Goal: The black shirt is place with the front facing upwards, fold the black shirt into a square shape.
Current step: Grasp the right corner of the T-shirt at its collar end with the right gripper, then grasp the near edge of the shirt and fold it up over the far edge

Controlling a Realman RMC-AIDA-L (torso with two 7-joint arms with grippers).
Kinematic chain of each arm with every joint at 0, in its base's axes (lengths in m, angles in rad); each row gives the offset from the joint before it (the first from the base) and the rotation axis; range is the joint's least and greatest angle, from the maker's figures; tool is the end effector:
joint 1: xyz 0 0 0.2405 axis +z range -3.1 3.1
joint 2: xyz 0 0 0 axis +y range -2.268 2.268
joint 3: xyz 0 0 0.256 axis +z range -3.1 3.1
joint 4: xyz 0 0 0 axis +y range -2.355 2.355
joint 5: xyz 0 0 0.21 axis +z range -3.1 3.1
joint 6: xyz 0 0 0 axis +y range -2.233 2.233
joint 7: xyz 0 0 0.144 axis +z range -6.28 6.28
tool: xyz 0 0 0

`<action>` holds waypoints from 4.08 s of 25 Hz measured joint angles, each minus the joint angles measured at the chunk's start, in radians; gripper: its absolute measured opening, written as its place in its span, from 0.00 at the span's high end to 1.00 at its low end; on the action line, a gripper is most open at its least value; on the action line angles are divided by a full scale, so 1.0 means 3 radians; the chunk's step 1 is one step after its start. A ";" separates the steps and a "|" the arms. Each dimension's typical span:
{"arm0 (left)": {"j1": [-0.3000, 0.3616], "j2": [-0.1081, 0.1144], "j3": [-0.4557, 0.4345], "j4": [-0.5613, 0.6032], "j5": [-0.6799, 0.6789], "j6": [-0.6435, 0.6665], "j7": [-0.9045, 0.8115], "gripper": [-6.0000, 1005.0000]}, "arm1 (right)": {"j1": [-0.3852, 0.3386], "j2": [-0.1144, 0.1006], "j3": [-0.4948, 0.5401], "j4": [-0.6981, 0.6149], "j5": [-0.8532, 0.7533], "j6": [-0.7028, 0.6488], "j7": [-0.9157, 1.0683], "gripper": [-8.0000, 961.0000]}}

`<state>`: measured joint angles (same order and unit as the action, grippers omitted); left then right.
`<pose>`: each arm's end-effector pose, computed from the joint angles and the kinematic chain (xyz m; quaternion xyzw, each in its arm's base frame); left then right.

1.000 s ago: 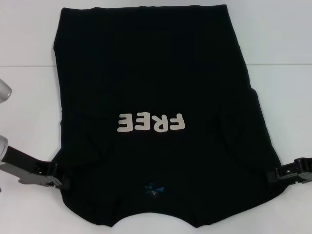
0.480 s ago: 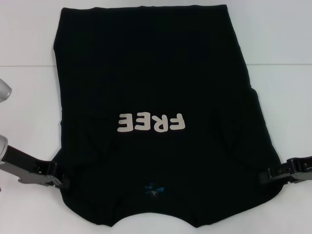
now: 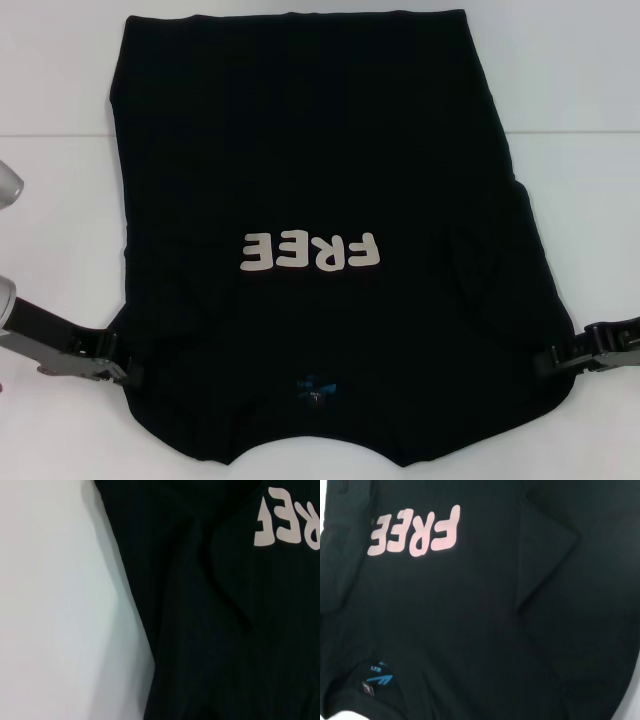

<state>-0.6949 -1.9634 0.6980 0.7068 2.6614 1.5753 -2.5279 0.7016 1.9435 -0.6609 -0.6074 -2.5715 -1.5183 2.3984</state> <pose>-0.3011 0.3498 0.0379 -0.7563 -0.6437 0.0589 0.1006 0.3012 0.3546 0.0309 -0.7814 0.6176 -0.0078 0.0889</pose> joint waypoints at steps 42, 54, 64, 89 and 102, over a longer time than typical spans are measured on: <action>0.0020 0.0180 -0.0206 -0.0103 -0.0460 0.0401 0.0319 0.97 | -0.0068 -0.0207 0.0354 -0.0092 0.0267 -0.0574 -0.0463 0.94; -0.0034 0.0271 0.0115 -0.0386 -0.0326 0.1189 0.0622 0.97 | -0.0191 -0.0185 0.0186 -0.0054 0.0002 -0.1290 -0.1065 0.94; -0.0116 0.0211 -0.0061 -0.0393 -0.0358 0.1090 0.0741 0.97 | -0.0191 -0.0131 0.0428 0.0104 0.0019 -0.1205 -0.1205 0.94; 0.0016 -0.0038 -0.1586 -0.0807 -0.1989 -0.1030 0.1453 0.97 | -0.0270 0.0069 0.1565 0.0655 0.2140 0.0529 -0.1697 0.94; -0.0273 -0.0226 -0.1544 -0.0815 -0.2101 -0.1720 0.1990 0.97 | -0.0045 0.0152 0.1455 0.0695 0.2233 0.1192 -0.2170 0.94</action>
<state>-0.7768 -2.0311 0.2348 0.4623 2.0311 1.0591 -1.9309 0.6883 1.9892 -0.2244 -0.3990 -1.9017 -1.1607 1.7473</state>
